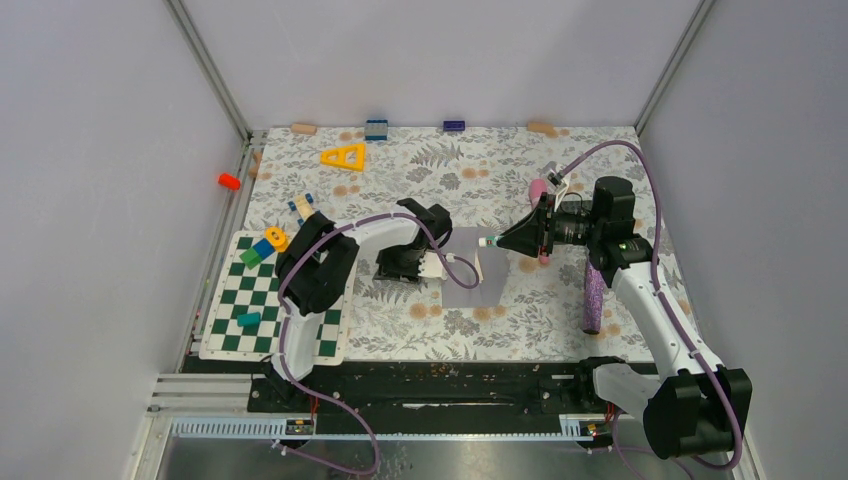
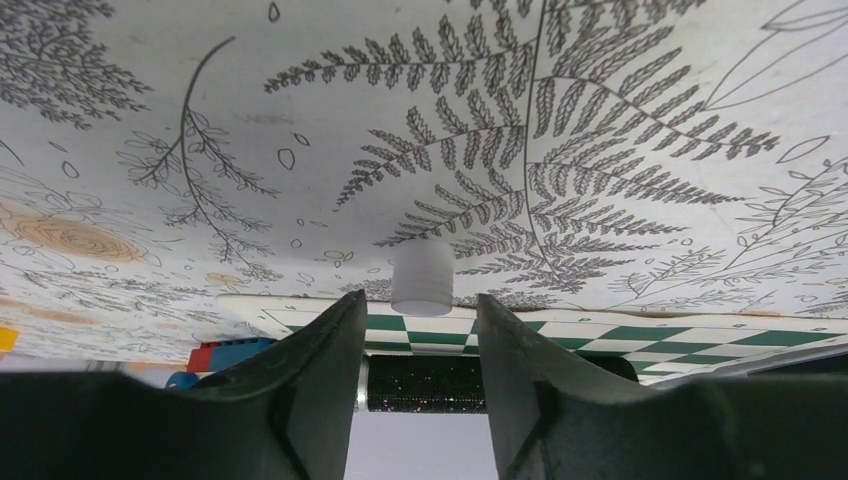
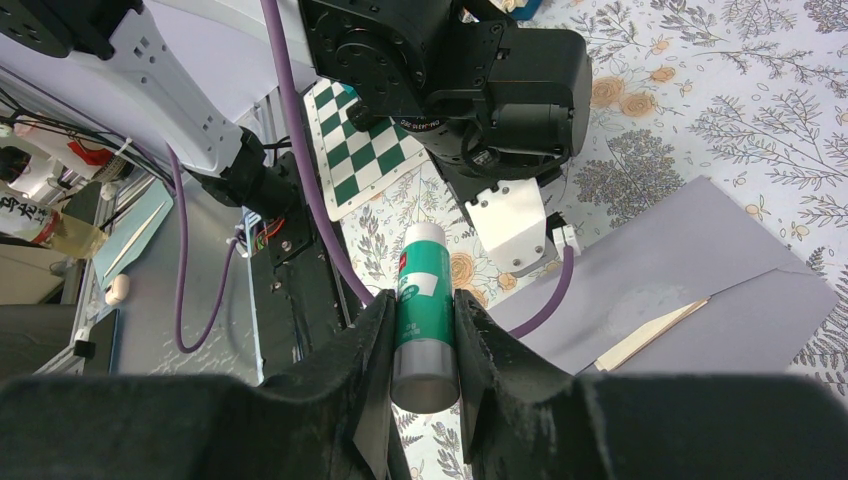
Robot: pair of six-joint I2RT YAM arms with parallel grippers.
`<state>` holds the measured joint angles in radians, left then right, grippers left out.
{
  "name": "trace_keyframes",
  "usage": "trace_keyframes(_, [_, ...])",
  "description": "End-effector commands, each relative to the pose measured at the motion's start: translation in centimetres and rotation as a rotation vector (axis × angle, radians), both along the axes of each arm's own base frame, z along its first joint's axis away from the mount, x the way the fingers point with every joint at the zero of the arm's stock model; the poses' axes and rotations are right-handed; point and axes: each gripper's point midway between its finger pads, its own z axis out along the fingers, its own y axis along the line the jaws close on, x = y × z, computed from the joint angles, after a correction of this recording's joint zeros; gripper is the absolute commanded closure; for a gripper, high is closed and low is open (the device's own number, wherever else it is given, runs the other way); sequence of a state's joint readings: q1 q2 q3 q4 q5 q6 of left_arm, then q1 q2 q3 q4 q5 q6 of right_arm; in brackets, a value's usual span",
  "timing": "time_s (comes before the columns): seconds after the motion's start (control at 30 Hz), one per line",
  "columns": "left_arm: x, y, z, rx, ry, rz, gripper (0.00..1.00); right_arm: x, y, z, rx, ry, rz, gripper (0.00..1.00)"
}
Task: Place the letter into the envelope and seal it
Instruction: Place the solid glue cap at the center of the board.
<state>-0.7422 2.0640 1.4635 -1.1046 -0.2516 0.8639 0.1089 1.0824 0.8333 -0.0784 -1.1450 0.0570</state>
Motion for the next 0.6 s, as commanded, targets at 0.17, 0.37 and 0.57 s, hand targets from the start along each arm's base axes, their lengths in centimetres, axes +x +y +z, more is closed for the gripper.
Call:
trace_keyframes(0.17, [1.2, -1.5, 3.4, -0.112, -0.075, 0.010, 0.41, -0.1, -0.1, 1.7, 0.014, -0.060, 0.012, 1.00])
trace_keyframes(0.37, [1.9, -2.0, 7.5, -0.254, -0.122, 0.049, 0.35, 0.1, -0.3, 1.9, 0.021, -0.045, 0.007, 1.00])
trace_keyframes(0.57, [4.0, -4.0, 13.2, -0.552, -0.163, 0.154, 0.35, 0.4, -0.4, 1.9, 0.026, -0.028, 0.002, 1.00])
